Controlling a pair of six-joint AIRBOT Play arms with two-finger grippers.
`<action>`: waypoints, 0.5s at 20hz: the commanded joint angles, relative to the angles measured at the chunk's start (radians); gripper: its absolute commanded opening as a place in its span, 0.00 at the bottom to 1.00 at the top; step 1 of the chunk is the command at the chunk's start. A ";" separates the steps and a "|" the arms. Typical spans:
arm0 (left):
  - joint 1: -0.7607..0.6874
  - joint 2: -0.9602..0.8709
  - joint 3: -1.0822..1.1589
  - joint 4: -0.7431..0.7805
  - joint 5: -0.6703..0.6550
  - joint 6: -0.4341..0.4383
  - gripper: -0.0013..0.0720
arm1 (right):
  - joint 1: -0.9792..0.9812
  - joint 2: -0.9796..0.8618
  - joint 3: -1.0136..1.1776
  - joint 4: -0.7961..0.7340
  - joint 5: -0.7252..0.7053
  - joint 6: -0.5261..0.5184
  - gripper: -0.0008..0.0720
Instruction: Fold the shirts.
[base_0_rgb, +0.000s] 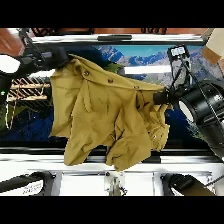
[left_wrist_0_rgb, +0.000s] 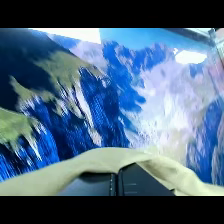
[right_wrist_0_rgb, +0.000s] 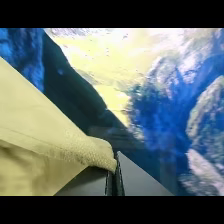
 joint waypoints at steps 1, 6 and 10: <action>-0.049 -0.066 -0.021 0.000 -0.199 -0.014 0.41 | 0.001 -0.017 -0.001 0.056 -0.002 0.046 0.09; -0.022 -0.110 -0.024 0.000 -0.717 -0.026 1.00 | 0.001 -0.047 -0.001 0.044 0.025 0.023 0.09; -0.126 0.004 -0.187 0.000 -0.712 -0.070 0.92 | 0.001 -0.047 -0.001 0.042 0.043 0.015 0.09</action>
